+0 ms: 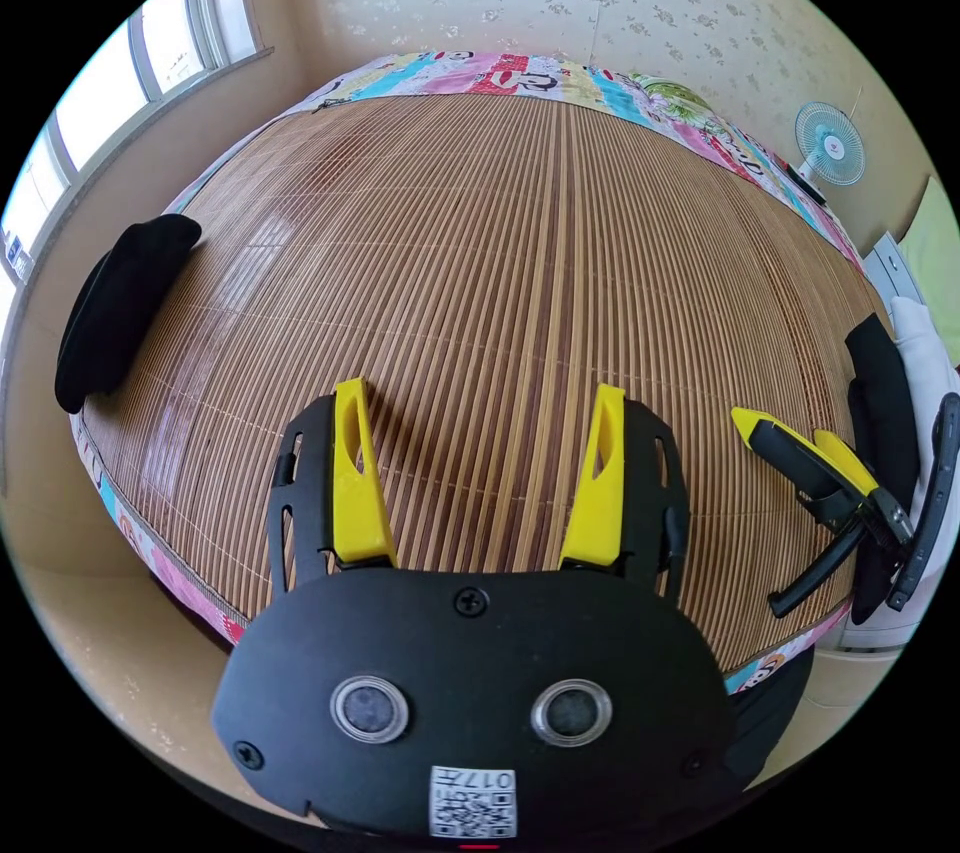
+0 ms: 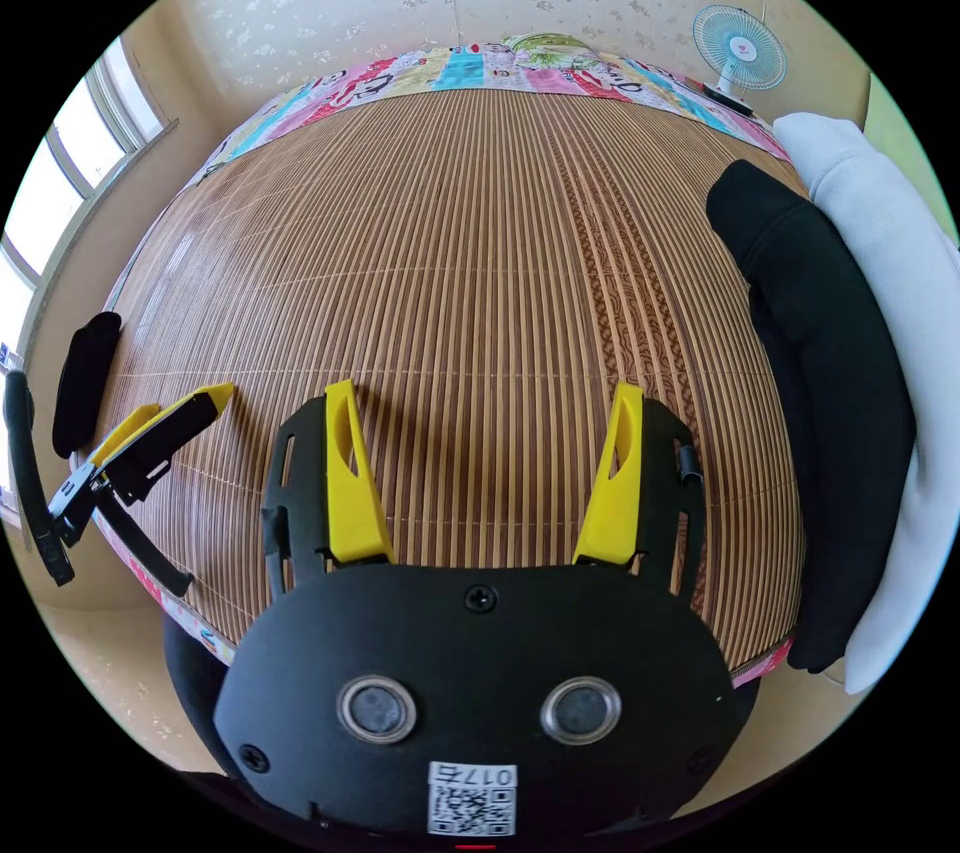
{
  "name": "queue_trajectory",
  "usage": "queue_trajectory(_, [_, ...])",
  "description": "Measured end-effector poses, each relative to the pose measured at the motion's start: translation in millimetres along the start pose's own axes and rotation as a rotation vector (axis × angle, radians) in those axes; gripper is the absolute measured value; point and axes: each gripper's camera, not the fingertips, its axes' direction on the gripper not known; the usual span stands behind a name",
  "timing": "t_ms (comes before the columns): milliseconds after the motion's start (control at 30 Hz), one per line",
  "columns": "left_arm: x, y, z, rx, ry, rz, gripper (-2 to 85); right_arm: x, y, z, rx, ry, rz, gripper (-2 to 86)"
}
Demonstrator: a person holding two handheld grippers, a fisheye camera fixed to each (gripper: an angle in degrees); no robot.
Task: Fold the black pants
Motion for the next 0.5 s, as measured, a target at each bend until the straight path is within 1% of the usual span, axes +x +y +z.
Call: queue_trajectory(500, [0.6, 4.2, 7.1, 0.0, 0.0, -0.001, 29.0, 0.1, 3.1, 1.5, 0.0, 0.001, 0.002, 32.0])
